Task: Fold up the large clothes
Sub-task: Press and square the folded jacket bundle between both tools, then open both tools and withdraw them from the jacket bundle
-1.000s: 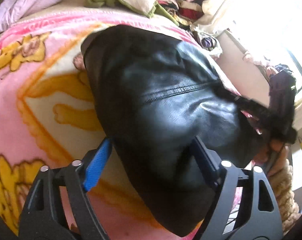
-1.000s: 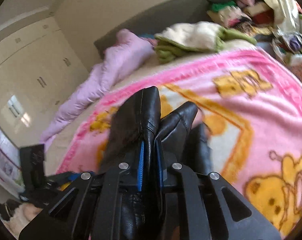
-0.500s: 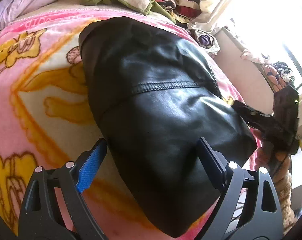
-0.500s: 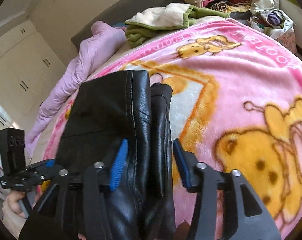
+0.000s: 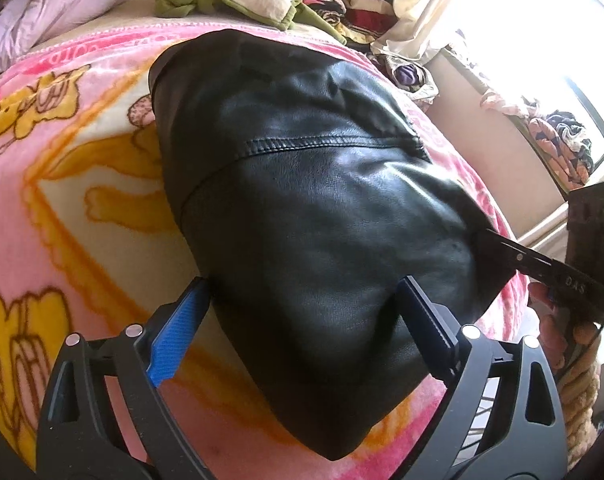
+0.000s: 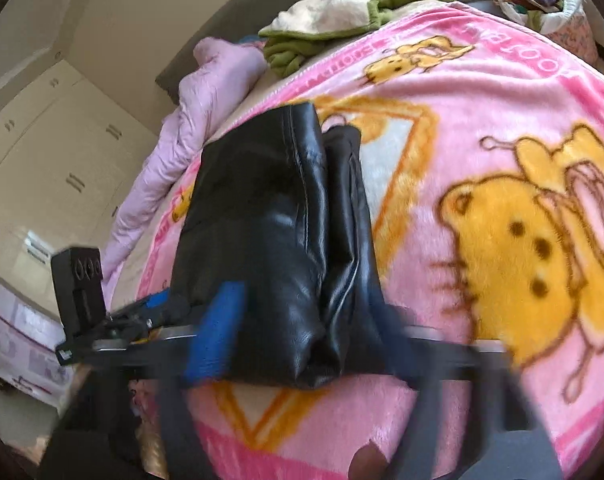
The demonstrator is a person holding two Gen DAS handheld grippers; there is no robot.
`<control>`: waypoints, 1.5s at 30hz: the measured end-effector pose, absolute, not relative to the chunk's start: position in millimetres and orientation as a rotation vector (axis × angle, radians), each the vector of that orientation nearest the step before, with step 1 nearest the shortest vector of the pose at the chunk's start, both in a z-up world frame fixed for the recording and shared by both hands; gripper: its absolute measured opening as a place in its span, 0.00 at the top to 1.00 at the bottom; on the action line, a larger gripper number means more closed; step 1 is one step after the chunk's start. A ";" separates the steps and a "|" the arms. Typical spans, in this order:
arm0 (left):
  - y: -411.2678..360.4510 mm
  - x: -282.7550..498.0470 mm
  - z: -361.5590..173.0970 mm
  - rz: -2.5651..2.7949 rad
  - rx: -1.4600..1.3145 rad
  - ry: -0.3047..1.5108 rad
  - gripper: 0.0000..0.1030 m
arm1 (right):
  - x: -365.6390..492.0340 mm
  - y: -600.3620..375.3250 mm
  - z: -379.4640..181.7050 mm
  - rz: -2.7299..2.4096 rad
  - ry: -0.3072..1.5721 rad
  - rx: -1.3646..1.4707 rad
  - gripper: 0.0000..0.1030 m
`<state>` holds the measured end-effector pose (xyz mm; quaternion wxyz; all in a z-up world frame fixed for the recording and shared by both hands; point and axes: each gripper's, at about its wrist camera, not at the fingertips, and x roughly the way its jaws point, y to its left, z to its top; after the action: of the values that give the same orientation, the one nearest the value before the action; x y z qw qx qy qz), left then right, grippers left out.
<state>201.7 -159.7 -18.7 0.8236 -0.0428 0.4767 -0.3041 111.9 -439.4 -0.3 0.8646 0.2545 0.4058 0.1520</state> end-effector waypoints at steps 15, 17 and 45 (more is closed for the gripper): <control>-163.5 203.4 -32.0 -0.659 -0.082 1.048 0.09 | 139.4 -464.8 -33.8 0.321 0.934 0.619 0.22; -164.4 203.0 -31.9 -0.659 -0.080 1.048 0.09 | 150.5 -467.3 -38.6 0.346 0.946 0.661 0.22; -90.9 215.8 -11.6 -0.543 -0.117 1.001 0.10 | 194.7 -367.3 -59.3 0.517 1.044 0.708 0.39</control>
<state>215.8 -90.9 -11.6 0.8405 -0.0555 0.4738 -0.2570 194.7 -367.3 -59.3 0.7764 0.3271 0.4827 0.2391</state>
